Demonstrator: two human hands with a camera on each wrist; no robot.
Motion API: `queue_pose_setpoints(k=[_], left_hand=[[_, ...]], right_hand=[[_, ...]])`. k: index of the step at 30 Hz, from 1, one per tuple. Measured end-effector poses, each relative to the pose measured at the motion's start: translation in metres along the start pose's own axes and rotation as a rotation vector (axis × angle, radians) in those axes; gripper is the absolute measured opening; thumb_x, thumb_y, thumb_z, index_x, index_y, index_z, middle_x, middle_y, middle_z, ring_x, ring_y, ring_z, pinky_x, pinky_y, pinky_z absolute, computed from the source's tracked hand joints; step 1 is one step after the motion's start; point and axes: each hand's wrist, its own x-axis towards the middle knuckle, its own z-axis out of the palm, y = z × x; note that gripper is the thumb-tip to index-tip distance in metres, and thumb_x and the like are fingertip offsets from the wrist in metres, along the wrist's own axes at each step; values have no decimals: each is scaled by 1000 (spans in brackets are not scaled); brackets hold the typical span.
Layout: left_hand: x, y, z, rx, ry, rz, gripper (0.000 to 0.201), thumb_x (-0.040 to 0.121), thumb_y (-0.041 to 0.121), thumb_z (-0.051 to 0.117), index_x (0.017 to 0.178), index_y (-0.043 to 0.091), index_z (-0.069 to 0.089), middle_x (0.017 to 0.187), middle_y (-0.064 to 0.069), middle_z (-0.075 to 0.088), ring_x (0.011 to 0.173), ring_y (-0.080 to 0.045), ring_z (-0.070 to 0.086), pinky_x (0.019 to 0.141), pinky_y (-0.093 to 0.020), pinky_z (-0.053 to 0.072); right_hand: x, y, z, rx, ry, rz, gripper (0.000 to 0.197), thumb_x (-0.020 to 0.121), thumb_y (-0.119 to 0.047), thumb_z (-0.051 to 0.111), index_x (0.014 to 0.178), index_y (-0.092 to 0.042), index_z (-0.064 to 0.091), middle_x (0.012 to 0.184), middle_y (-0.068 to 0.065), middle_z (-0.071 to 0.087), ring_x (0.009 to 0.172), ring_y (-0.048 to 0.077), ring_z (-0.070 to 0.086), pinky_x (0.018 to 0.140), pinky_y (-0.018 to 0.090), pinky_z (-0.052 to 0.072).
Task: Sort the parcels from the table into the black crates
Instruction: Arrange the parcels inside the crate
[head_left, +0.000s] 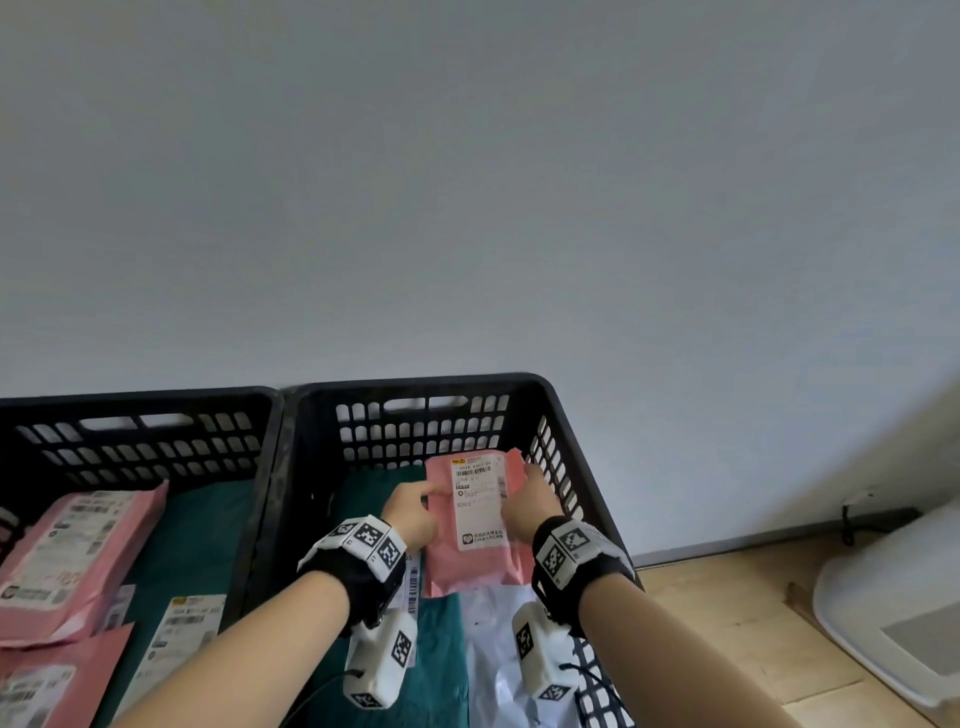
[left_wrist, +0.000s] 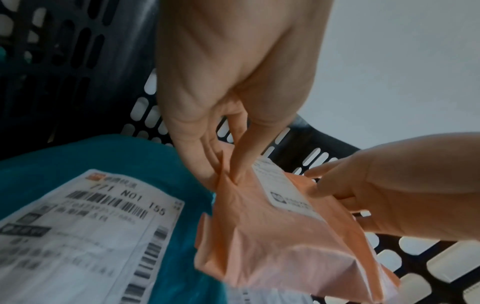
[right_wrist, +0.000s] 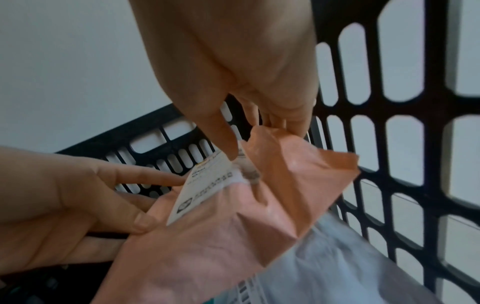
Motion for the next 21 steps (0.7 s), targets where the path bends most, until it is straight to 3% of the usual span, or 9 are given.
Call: queue_pose_setpoints(k=[2,4,5,7,11,14,16,18,21], left_hand=[[9,-10,5,-54,44,0,62,72,-23,48,124,9,61,98,-12,65,89,-26,61,66,-27,52],[15,-15,12,-85,83,9,60,72,-22,46,120,10,63,113,-9,65,107,-23,60,89,-35,52],[15,-16,15,-84,93,17,61,72,-22,44,120,10,63,118,-9,65,112,-22,58,93,-34,51],[15,-19,23,-48,115,35,61,74,-21,42,121,11,63,120,-7,64,110,-21,58,89,-28,50],[19,-29,35,10,169,82,53,78,-19,44,117,10,66,112,-13,68,86,-18,63,74,-26,54],[17,-32,40,-4,216,104,44,85,-12,47,122,6,62,120,-14,64,99,-22,63,83,-25,51],[12,-33,42,56,224,147,42,90,-3,48,131,6,54,136,-9,54,122,-22,52,99,-26,40],[8,-35,42,209,202,166,48,94,8,46,142,13,41,152,-5,33,138,-22,32,110,-30,28],[4,-39,42,527,99,75,56,100,31,32,152,28,11,160,-4,-3,147,-26,-2,116,-50,4]], right_hand=[[10,4,9,-2,13,-16,73,88,2,48,149,-26,18,105,-1,58,85,14,62,54,23,51],[18,8,17,-2,9,-19,84,85,0,48,150,-36,9,107,1,55,86,16,63,67,31,59],[19,9,19,-3,1,-22,89,83,-1,48,149,-42,3,110,2,52,88,16,63,71,33,59],[15,10,20,-41,-9,-30,90,85,-3,49,148,-43,0,121,4,42,96,18,58,78,31,57],[13,17,22,-147,-16,-52,81,86,-4,51,151,-32,12,148,8,21,117,23,48,85,30,54],[14,23,25,-192,-51,-85,87,86,-2,50,151,-37,5,158,0,5,137,27,31,88,30,50],[13,27,28,-249,-76,-91,80,90,-12,52,152,-34,7,160,-3,-5,146,26,13,105,37,39],[12,31,33,-325,-97,-109,73,94,-27,51,152,-31,8,160,-1,-11,148,23,0,118,43,19],[8,34,42,-454,-146,-144,71,94,-48,44,151,-38,4,157,4,-21,146,23,-16,117,44,-5]])
